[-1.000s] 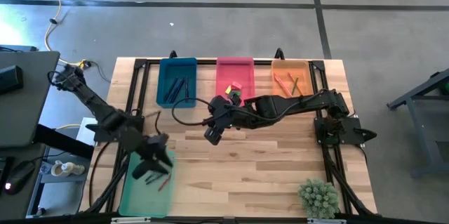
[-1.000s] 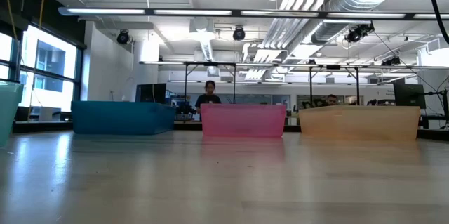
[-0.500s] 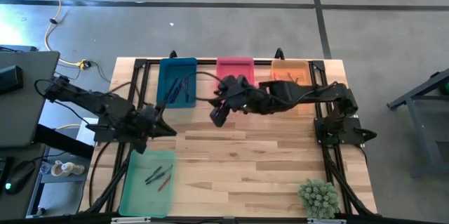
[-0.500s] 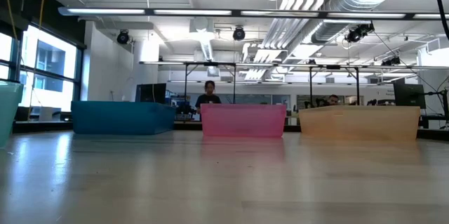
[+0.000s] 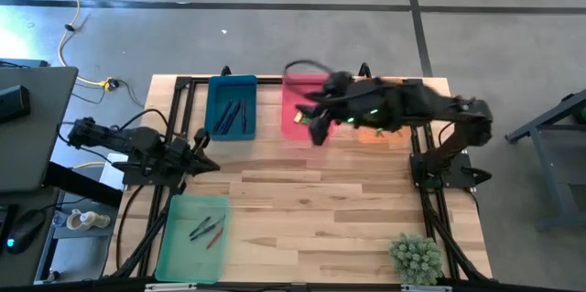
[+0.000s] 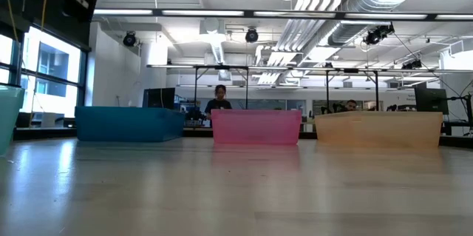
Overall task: Sort crayons/erasers/pens/pencils in bins
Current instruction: Return to Home Position
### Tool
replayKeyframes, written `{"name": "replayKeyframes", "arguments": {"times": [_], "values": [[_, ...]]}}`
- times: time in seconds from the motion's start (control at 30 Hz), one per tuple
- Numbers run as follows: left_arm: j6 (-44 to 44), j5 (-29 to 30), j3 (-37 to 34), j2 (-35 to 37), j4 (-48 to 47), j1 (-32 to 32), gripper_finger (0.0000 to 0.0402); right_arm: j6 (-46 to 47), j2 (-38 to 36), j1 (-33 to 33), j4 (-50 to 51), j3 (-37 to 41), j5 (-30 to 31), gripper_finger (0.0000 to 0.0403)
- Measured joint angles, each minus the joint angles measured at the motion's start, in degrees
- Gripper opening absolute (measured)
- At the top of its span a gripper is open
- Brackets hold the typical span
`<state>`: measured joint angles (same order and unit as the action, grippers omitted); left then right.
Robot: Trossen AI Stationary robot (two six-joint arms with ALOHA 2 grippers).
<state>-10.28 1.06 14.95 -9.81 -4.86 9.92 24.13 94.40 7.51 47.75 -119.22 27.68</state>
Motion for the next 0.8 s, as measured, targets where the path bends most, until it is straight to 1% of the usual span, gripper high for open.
{"name": "replayKeyframes", "arguments": {"times": [0.1, 0.23, 0.4, 0.5, 0.63, 0.8], "values": [[0.24, -0.53, -4.30, 4.64, 0.99, -2.23, 0.0000, -2.83, -2.87, 0.02, 0.13, -0.02, 0.62, 0.0167], [-0.32, -3.56, -9.49, 9.32, 3.31, -5.46, 0.0000, -6.35, -6.43, 0.55, 3.74, 0.00, 0.56, 0.0167], [-2.64, -5.62, -14.16, 9.14, 7.27, -9.31, 0.0000, -6.64, -11.66, 1.13, 12.66, 0.07, 1.46, 0.0167], [-2.61, -5.55, -14.32, 8.57, 6.47, -11.41, 0.0000, -6.23, -15.08, 1.72, 17.94, 0.11, 2.68, 0.0167], [-0.62, -5.53, -14.20, 8.61, 6.71, -13.67, 0.0000, -5.30, -19.24, 4.67, 24.56, 0.11, 7.65, 0.0167], [-4.71, -3.55, -14.20, 8.58, 6.49, -15.30, 0.0000, -1.51, -22.84, 9.81, 35.24, 0.54, 13.94, 0.0167]]}}
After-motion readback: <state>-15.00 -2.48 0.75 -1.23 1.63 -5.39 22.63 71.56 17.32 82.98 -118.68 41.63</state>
